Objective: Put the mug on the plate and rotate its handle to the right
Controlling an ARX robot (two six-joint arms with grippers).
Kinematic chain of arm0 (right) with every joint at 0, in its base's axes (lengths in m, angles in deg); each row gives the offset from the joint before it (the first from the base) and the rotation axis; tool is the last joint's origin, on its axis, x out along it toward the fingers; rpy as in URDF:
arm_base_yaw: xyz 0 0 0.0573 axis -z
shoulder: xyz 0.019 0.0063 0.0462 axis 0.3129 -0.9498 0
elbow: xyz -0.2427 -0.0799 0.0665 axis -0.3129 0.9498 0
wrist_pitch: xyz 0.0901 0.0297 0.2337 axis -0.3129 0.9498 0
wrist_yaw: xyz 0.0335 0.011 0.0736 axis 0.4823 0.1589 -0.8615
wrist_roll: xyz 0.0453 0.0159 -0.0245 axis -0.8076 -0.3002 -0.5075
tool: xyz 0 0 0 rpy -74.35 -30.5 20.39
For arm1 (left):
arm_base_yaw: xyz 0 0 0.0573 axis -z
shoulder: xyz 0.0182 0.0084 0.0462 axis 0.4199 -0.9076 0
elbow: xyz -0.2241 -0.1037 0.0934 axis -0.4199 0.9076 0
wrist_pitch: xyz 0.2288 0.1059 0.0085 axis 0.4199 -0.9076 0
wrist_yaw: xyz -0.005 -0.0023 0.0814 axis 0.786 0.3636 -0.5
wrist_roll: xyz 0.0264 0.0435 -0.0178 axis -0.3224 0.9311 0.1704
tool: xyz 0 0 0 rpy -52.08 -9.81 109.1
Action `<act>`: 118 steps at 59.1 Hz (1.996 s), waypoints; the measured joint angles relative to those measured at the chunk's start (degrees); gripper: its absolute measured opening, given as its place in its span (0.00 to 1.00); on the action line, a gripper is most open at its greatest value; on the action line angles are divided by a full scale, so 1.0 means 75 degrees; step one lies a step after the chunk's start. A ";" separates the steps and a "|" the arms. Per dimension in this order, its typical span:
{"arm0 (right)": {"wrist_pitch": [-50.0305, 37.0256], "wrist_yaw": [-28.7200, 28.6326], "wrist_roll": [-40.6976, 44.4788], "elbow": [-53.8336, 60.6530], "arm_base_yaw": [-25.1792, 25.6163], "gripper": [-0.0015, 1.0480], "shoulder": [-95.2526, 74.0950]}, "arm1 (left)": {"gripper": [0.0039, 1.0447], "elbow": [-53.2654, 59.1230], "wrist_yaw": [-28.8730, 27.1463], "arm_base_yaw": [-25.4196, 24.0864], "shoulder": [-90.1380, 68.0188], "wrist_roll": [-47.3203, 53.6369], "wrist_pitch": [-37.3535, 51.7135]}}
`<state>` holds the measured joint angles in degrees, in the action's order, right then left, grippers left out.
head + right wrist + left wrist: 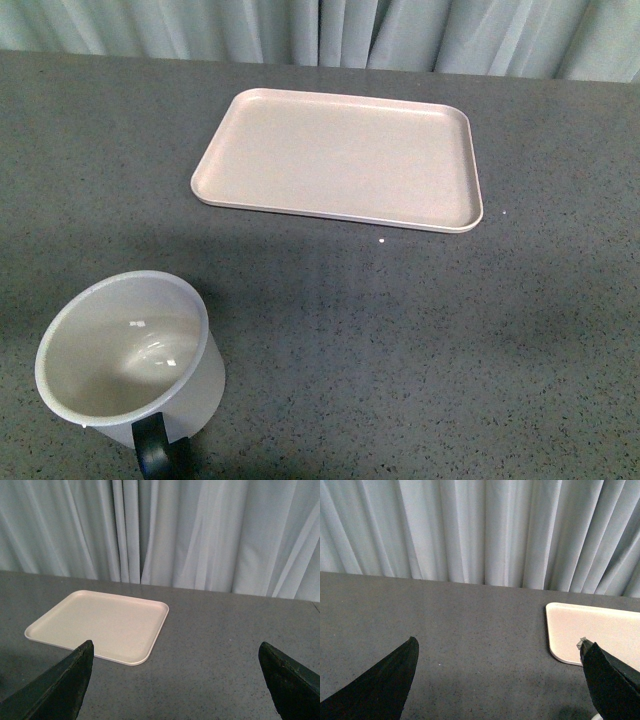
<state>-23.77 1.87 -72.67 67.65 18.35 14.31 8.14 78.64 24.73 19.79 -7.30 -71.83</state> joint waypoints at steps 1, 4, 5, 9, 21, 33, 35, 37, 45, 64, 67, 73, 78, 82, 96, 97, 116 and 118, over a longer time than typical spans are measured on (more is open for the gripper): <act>0.0000 0.0000 0.0000 0.0000 0.0000 0.91 0.0000 | 0.91 0.0000 0.0000 0.0000 0.0000 0.0000 0.0000; 0.0000 0.0000 0.0000 0.0000 0.0000 0.91 0.0000 | 0.91 0.0000 0.0000 0.0000 0.0000 0.0000 0.0000; 0.0000 0.0000 0.0000 0.0000 0.0000 0.91 0.0000 | 0.91 0.0000 0.0000 0.0000 0.0000 0.0000 0.0000; 0.0000 0.0003 0.0000 -0.0003 0.0000 0.91 0.0000 | 0.91 0.0000 0.0000 0.0000 0.0000 0.0000 0.0000; 0.0000 -0.0015 0.0000 0.0000 0.0000 0.91 0.0000 | 0.91 -0.1620 0.2087 -0.0350 -0.2760 0.0734 -0.2850; 0.0000 0.0000 0.0000 0.0000 0.0000 0.91 0.0000 | 0.91 -0.2573 0.2684 -0.0172 -0.5721 0.2244 -0.1483; 0.0000 0.0000 0.0000 0.0000 0.0000 0.91 0.0000 | 0.91 -0.2722 0.2681 -0.0061 -0.6336 0.2509 -0.1236; 0.0000 0.0000 0.0000 0.0000 0.0000 0.91 0.0000 | 0.91 -0.2795 0.2669 0.0012 -0.6677 0.2632 -0.1125; 0.0000 0.0000 0.0000 0.0000 0.0000 0.91 0.0000 | 0.91 -0.2920 0.2544 0.0323 -0.7816 0.2900 -0.0813; 0.0000 0.0000 0.0000 0.0000 0.0000 0.91 0.0000 | 0.91 -0.3200 0.2340 0.1174 -0.9101 0.2981 -0.0300; 0.0000 0.0000 0.0000 0.0000 0.0000 0.91 0.0000 | 0.91 -0.3235 0.2311 0.1215 -0.9229 0.2978 -0.0268; 0.0000 0.0000 0.0000 0.0000 0.0000 0.91 0.0000 | 0.91 -0.3337 0.2259 0.1300 -0.9521 0.2981 -0.0213; 0.0000 0.0000 0.0000 0.0000 0.0000 0.91 0.0000 | 0.91 -0.3509 0.2200 0.1358 -0.9865 0.2984 -0.0134; 0.0000 0.0000 0.0000 0.0000 0.0000 0.91 0.0000 | 0.91 -0.3643 0.2189 0.1390 -1.0101 0.2984 -0.0082; 0.0000 0.0000 0.0000 0.0000 0.0000 0.91 0.0000 | 0.91 -0.4179 0.2002 0.1562 -1.1153 0.3089 0.0000; 0.0000 0.0000 0.0000 0.0000 0.0000 0.91 0.0000 | 0.91 -0.4246 0.1988 0.1588 -1.1296 0.3110 0.0000; 0.0000 0.0000 0.0000 0.0000 0.0000 0.91 0.0000 | 0.68 -0.4730 0.1714 0.1670 -1.2243 0.3264 -0.0015; 0.0000 0.0000 0.0000 0.0000 0.0000 0.91 0.0000 | 0.62 -0.4750 0.1711 0.1676 -1.2281 0.3267 -0.0017</act>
<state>-23.77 1.87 -72.67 67.65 18.35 14.31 -27.49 91.47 37.30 -72.32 17.20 -71.96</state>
